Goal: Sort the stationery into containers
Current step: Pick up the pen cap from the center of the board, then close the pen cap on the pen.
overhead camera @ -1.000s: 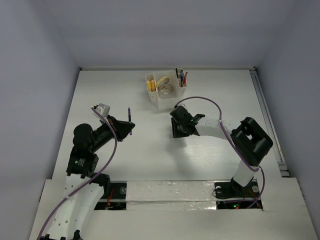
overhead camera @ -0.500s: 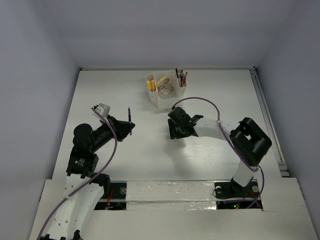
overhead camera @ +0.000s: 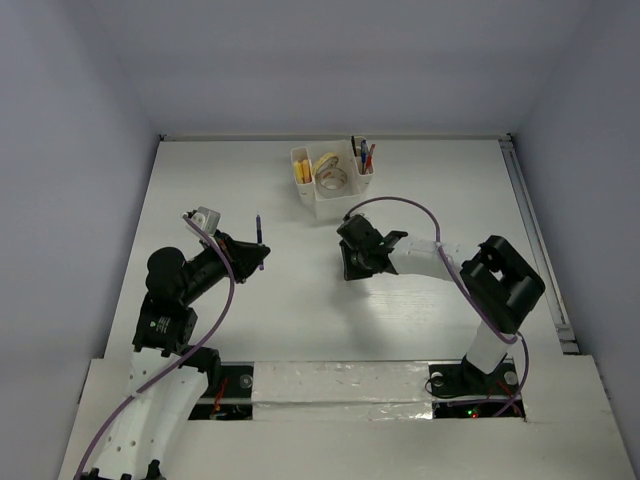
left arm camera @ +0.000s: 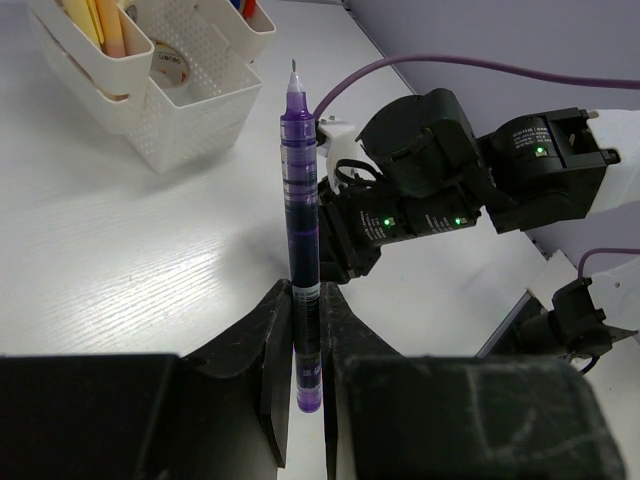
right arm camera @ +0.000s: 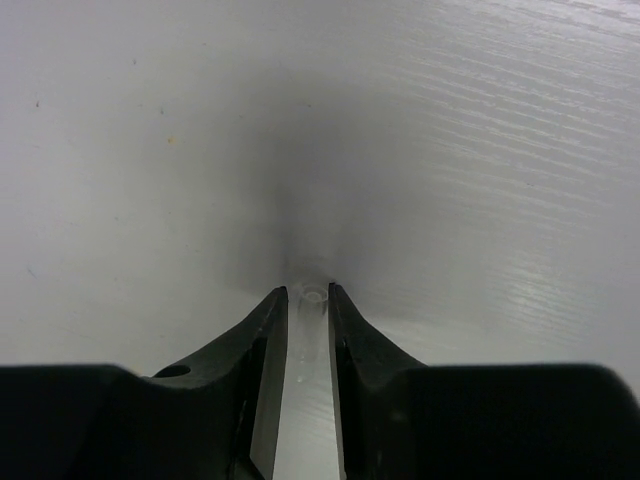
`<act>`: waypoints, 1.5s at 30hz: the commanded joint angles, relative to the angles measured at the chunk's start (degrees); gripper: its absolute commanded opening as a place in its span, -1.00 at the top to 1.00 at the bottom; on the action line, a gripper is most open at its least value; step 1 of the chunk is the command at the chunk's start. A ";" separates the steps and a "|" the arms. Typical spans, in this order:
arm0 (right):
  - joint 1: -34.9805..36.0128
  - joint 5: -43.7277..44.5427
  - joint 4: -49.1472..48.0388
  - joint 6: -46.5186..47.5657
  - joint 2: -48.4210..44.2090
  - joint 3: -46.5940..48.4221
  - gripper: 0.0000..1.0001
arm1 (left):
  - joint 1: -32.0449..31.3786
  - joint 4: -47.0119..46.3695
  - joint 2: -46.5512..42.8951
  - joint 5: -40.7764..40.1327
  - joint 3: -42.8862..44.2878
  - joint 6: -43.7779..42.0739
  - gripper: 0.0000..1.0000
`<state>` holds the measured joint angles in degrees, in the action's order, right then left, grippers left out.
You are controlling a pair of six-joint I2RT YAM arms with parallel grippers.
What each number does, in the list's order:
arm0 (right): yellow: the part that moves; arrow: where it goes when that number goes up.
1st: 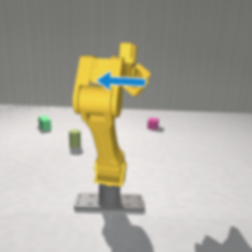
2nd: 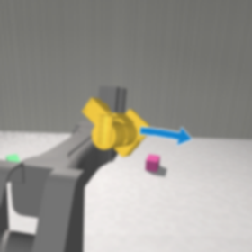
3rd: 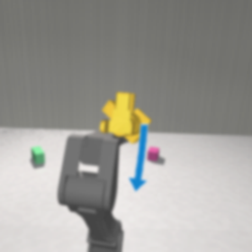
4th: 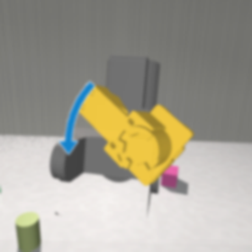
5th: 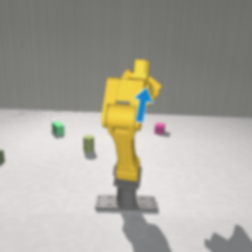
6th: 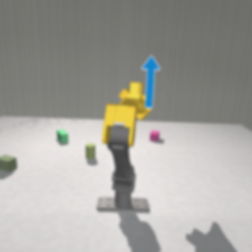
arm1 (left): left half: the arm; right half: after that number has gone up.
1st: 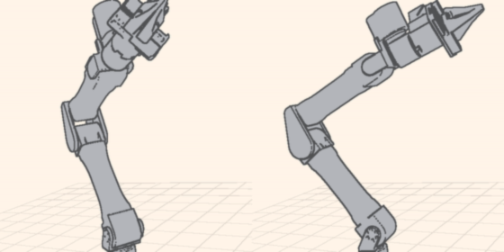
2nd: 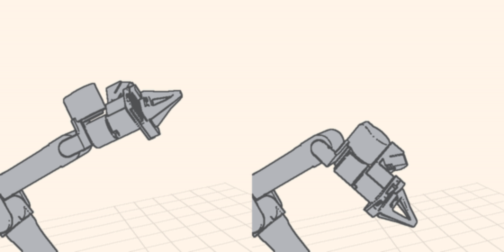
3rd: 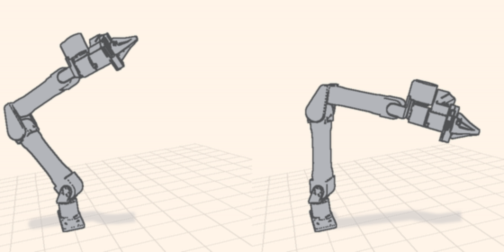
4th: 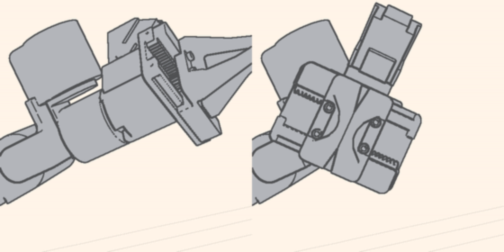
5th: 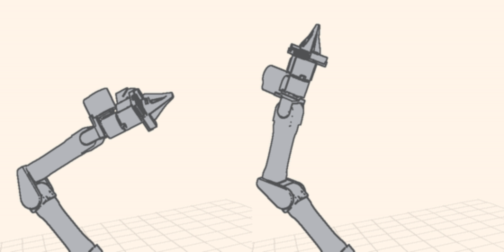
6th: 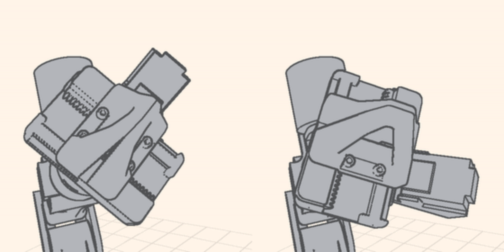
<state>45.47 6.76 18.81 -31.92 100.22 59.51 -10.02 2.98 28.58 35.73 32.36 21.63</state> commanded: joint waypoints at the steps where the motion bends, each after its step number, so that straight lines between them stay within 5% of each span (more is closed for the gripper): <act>1: 0.84 -1.31 -0.53 -0.16 1.02 1.14 0.47 | -0.17 -1.67 -0.63 0.40 1.39 -0.53 1.00; 4: 0.84 -2.10 -1.14 0.28 1.29 1.05 0.57 | -0.17 -1.75 -0.54 0.31 1.30 -0.53 1.00; 9: 0.84 -2.02 -2.11 0.54 0.76 0.70 1.00 | -0.17 -1.75 -0.19 0.31 1.30 -0.53 1.00; 19: 0.84 -3.69 -12.56 1.60 -9.15 -1.06 1.00 | -0.17 -2.63 1.30 3.20 0.86 -0.10 1.00; 26: 0.84 -10.37 -34.67 -1.12 -14.44 1.74 1.00 | -0.17 -4.12 2.28 4.88 0.60 0.34 1.00; 35: 1.98 -7.12 -50.96 -5.95 -12.34 8.25 1.00 | -0.17 -4.30 5.17 5.23 0.42 0.61 1.00; 45: 5.15 -5.71 -57.31 -6.84 -9.61 11.42 1.00 | -0.17 -4.39 6.75 5.67 0.34 0.70 1.00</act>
<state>48.99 0.19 -32.36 -38.85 90.26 67.90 -10.04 1.69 35.14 40.10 32.36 22.00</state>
